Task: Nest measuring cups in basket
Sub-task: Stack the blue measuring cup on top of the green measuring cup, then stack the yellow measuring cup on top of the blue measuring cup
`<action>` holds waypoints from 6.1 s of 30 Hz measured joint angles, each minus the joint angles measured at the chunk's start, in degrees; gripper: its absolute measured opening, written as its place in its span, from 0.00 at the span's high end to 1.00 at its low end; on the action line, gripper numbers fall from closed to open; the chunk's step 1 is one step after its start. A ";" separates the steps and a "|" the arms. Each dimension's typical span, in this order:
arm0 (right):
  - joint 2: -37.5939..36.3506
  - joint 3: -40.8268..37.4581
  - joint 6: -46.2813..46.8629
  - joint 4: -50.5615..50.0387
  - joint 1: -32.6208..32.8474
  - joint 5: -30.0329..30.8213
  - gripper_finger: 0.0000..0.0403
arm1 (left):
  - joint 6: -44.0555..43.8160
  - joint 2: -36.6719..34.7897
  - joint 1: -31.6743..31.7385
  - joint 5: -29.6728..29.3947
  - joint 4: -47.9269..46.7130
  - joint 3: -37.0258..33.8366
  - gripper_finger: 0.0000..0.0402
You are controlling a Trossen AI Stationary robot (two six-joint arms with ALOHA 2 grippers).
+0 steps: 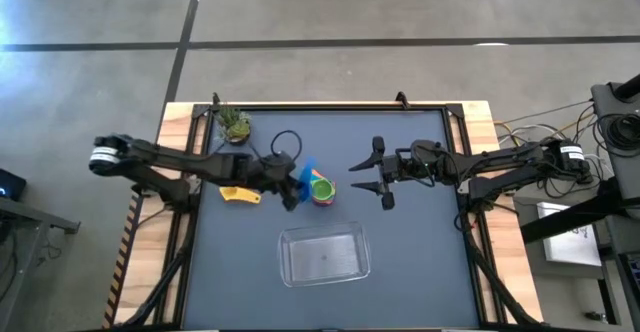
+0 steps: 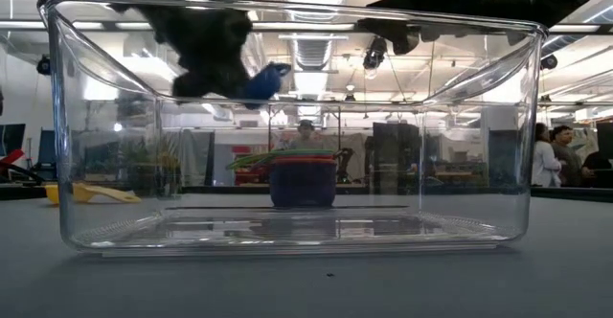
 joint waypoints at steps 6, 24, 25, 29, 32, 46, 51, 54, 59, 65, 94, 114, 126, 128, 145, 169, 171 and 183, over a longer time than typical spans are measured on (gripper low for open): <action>0.00 -0.06 0.08 -0.06 0.00 0.00 0.56 | 1.99 6.13 0.86 0.54 4.55 0.87 1.00; 0.00 -0.13 0.64 -2.53 -0.02 0.00 0.56 | 9.35 22.70 2.93 -3.05 -18.66 22.24 1.00; 0.00 -0.13 0.63 -2.58 0.00 0.00 0.56 | 9.71 23.10 2.95 -3.06 -18.87 22.78 1.00; 0.00 -0.13 0.60 -2.89 0.00 0.00 0.56 | 11.12 23.44 2.97 -3.07 -19.21 23.59 0.94; 0.00 -0.13 0.58 -2.88 0.00 0.00 0.56 | 11.80 23.31 2.97 -3.07 -19.24 23.64 0.87; -0.02 -0.13 0.94 -4.22 0.00 0.00 0.56 | 14.54 17.03 2.75 -7.81 -24.39 22.50 0.58; -0.04 -0.13 0.22 -8.92 0.00 3.82 0.56 | 13.62 10.24 2.17 -12.00 -22.07 17.48 0.57; -0.04 -0.13 0.33 -14.31 -0.02 10.01 0.56 | 12.82 5.48 1.79 -13.28 -15.72 11.91 0.57; -0.04 -0.13 0.49 -21.22 -0.04 13.73 0.56 | 12.42 -0.48 1.77 -13.24 -1.24 0.49 0.57; -0.04 -0.13 -1.17 -23.68 -0.04 9.08 0.68 | 10.65 -3.14 1.81 -11.60 9.64 -8.47 0.58; 27.85 24.69 -7.68 -43.34 -4.28 9.49 0.98 | 18.14 2.24 1.69 4.89 11.65 -12.75 0.59; 38.67 39.16 -14.99 -49.06 -7.21 8.41 0.98 | 18.58 8.97 6.78 -3.95 15.04 -8.97 0.59; 41.34 43.63 -15.01 -47.63 -7.19 6.74 0.98 | 21.17 11.00 7.06 -3.68 19.11 -8.52 0.59; 41.00 43.55 -13.38 -48.03 -7.19 8.19 0.98 | 21.70 10.79 7.06 -3.71 19.11 -8.28 0.59; 25.63 35.22 -6.93 -52.42 -5.81 11.31 0.98 | 12.96 -13.32 6.55 -6.67 -19.72 -8.22 0.59; 5.59 12.57 -1.43 -38.14 -4.37 11.89 0.98 | -4.94 -7.55 5.11 -3.48 -42.44 -8.36 0.59; 5.65 12.57 -1.40 -38.16 -4.37 11.89 0.98 | -7.56 -6.05 5.19 -3.98 -42.39 -8.36 0.59; 5.68 12.57 -1.86 -36.03 -4.37 11.89 0.98 | -4.78 4.18 4.93 -5.31 -33.18 -7.88 0.59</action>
